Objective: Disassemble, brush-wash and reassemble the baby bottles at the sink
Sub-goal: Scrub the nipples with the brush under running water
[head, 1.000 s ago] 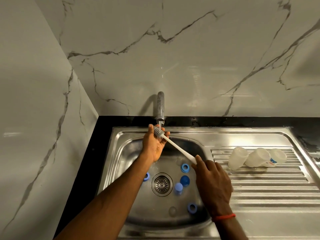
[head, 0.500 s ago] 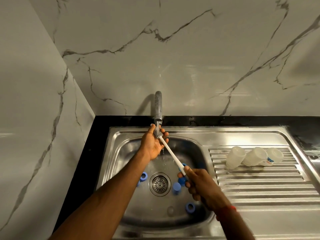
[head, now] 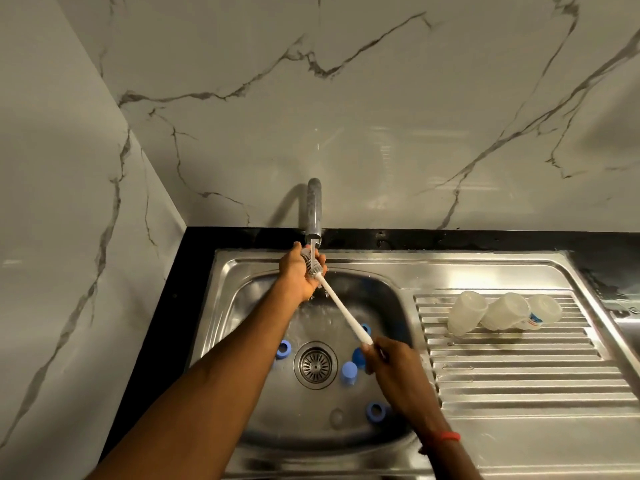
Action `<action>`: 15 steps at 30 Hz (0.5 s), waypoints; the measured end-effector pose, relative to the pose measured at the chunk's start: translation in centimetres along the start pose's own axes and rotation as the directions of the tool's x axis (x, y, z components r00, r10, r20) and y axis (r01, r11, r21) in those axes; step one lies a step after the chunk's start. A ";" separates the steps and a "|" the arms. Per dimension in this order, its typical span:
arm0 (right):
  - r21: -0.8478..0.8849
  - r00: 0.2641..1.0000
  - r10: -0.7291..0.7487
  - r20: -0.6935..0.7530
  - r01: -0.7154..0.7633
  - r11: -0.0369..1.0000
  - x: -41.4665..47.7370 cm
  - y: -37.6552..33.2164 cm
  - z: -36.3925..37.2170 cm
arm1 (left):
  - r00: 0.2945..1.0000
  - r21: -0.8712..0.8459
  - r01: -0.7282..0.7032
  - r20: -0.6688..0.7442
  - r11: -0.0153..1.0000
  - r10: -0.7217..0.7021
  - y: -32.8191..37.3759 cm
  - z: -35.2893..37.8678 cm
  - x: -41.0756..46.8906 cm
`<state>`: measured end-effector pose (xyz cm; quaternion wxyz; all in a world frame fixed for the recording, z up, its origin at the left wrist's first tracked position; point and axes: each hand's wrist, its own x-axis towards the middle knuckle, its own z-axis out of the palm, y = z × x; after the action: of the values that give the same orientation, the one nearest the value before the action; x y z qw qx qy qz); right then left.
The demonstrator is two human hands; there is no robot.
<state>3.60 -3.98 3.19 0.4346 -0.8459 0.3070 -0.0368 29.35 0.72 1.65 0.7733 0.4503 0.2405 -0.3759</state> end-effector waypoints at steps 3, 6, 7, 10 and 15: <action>0.374 0.950 0.191 0.249 -0.276 0.886 -0.8 0.1 -0.6 | 1.000 -0.079 0.001 0.014 0.997 0.000 0.8 -0.8 0.3; 0.346 0.972 0.189 0.140 -0.227 0.910 -1.3 1.2 -0.8 | 0.991 0.011 -0.023 0.129 1.000 0.022 1.0 -1.8 -0.2; 0.337 0.982 0.171 0.083 -0.189 0.923 -1.2 1.6 -0.7 | 0.985 0.055 -0.040 0.168 0.998 0.031 0.9 -2.2 -0.3; 0.241 0.995 0.073 -0.072 -0.054 0.969 -0.7 1.9 -0.9 | 0.979 0.112 -0.070 0.200 0.991 0.047 -0.2 -2.8 -0.8; -0.182 0.991 -0.083 -0.105 0.063 0.981 0.2 2.0 0.0 | 0.970 0.171 -0.089 0.238 0.981 0.047 -2.3 -2.6 -2.0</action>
<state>2.81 -4.95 1.57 0.3374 -0.8888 0.3015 -0.0726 26.24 3.00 0.65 0.7646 0.4795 0.0976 -0.4195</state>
